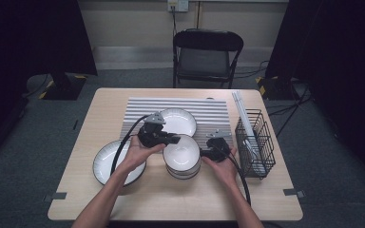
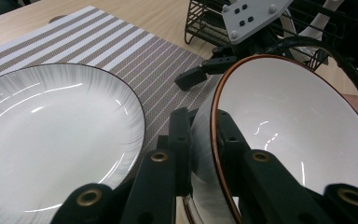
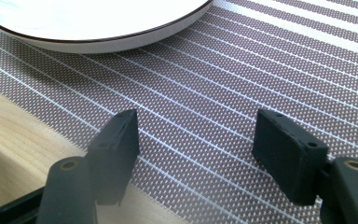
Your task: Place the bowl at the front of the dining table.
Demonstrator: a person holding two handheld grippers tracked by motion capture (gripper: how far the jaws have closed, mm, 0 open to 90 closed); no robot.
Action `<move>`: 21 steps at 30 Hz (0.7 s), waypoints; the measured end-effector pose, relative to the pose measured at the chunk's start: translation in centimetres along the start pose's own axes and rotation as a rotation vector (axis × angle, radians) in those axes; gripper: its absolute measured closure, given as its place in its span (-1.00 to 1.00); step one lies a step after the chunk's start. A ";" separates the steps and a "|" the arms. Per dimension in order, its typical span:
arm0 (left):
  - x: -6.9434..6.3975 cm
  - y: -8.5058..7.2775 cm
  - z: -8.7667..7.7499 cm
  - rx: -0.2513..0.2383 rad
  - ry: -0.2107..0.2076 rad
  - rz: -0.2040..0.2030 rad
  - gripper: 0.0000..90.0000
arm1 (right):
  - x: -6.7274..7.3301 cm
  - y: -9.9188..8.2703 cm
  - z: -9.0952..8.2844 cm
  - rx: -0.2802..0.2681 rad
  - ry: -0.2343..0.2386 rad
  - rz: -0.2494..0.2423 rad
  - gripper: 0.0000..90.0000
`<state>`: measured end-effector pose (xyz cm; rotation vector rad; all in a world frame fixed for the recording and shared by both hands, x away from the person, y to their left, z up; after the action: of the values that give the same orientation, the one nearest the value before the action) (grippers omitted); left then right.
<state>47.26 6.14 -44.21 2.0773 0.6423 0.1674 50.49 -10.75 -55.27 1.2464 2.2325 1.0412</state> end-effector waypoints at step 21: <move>0.7 0.5 -1.2 -0.042 0.009 -0.013 0.78 | 0.0 0.0 0.0 0.000 0.001 -0.001 -0.31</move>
<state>47.63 7.13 -43.19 2.0328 0.6526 0.1808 50.50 -10.75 -55.27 1.2455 2.2329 1.0418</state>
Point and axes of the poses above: each handheld gripper's, and its own axes: z roughly forward along the jaws, y roughly out of its top, x roughly to its left, the point moved 8 cm from there along z, roughly forward along the jaws, and after that the axes turned 3 degrees about y, right-handed, at the moved point
